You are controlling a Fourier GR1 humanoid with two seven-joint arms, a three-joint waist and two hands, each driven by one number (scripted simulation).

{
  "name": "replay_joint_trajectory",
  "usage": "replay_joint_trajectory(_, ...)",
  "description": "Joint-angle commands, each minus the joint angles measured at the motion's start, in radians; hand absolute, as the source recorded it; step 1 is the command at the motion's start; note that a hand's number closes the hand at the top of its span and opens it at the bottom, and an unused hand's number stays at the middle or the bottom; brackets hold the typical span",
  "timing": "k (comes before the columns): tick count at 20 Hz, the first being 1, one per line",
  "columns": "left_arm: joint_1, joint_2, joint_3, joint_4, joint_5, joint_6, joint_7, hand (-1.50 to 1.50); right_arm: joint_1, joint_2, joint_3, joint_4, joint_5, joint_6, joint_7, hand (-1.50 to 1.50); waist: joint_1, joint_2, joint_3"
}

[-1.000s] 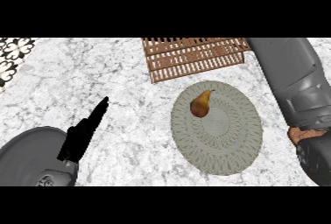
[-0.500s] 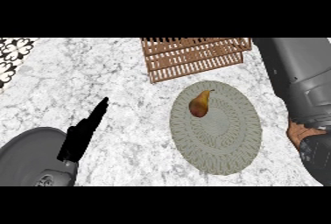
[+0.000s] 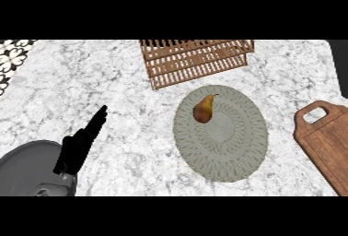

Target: Pick the tomato from the placemat and place it in the tiered shelf

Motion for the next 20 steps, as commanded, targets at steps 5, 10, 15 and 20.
replay_joint_trajectory(5, 0.010, -0.001, 0.018, 0.005, 0.000, -0.001, 0.039, 0.00, 0.155, -0.226, -0.037, 0.005, -0.058, 0.201, -0.040, -1.50, -0.034, -0.011, -0.002)
replay_joint_trajectory(10, 0.005, 0.002, 0.042, 0.080, -0.003, -0.027, -0.029, 0.00, 0.226, -0.294, -0.038, 0.001, -0.100, 0.341, -0.119, -1.50, -0.035, -0.011, -0.002)
replay_joint_trajectory(15, -0.009, -0.035, 0.033, 0.061, -0.027, 0.006, 0.009, 0.00, 0.228, -0.325, 0.003, 0.015, -0.096, 0.419, -0.142, -1.50, -0.027, -0.011, -0.002)
replay_joint_trajectory(20, 0.020, -0.019, 0.035, 0.016, -0.023, -0.027, 0.029, 0.00, 0.328, -0.364, 0.014, 0.023, -0.107, 0.460, -0.189, -1.50, -0.031, -0.013, -0.002)
